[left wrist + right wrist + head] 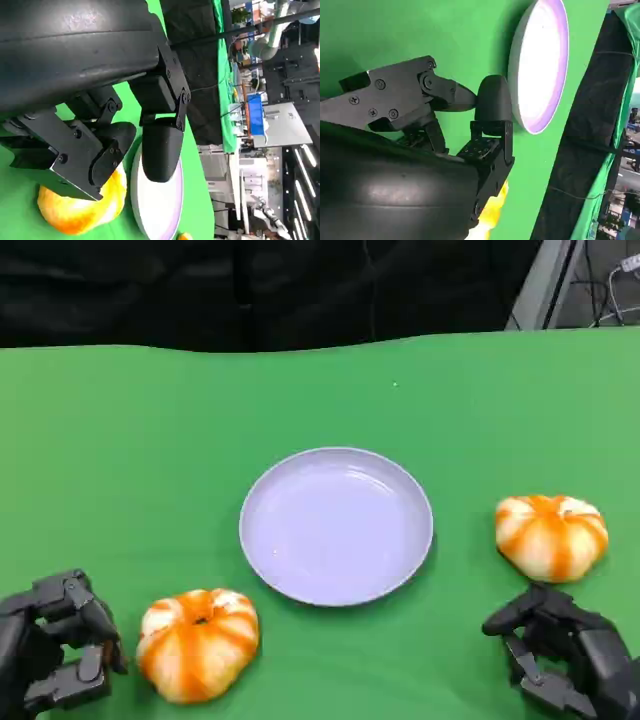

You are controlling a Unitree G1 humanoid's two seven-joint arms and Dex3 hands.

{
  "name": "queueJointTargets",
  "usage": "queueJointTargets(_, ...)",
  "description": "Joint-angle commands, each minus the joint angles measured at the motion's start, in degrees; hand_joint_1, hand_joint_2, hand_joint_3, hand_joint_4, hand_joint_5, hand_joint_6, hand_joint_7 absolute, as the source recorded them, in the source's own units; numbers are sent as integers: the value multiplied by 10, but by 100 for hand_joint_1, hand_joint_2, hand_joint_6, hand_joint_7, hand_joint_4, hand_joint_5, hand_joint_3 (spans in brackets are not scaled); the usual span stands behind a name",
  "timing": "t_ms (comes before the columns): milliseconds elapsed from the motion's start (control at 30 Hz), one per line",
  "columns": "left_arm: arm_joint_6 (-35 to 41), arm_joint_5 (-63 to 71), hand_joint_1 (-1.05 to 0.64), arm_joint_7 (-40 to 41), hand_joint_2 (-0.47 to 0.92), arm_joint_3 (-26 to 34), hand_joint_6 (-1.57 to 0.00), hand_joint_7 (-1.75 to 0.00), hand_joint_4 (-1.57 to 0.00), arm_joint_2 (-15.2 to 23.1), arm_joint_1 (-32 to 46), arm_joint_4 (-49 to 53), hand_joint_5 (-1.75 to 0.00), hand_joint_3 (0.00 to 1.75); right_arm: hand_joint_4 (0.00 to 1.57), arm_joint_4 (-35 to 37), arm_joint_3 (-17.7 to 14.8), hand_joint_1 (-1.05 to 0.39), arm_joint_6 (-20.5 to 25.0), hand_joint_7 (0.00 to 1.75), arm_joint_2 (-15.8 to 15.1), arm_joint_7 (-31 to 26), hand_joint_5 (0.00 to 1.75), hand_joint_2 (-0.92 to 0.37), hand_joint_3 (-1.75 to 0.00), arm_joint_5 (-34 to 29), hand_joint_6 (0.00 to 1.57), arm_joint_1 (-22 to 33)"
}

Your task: Grasp the bread from the table and place it into the plate.

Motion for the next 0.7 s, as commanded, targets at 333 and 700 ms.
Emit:
queueJointTargets(333, 2, 0, 3, -1, 48, 2, -103, -126, -103, 10, -1, 5, -151, 133, 69, 6, -4, -14, 2, 127, -9, -3, 175, -80, -72, 5, 74, -4)
queueJointTargets(700, -20, -40, -7, -16, 69, 20, -84, -106, -80, -16, -3, 6, -132, 85, 68, 12, -3, -14, -1, 126, -10, -4, 175, -81, -70, 2, 74, -7)
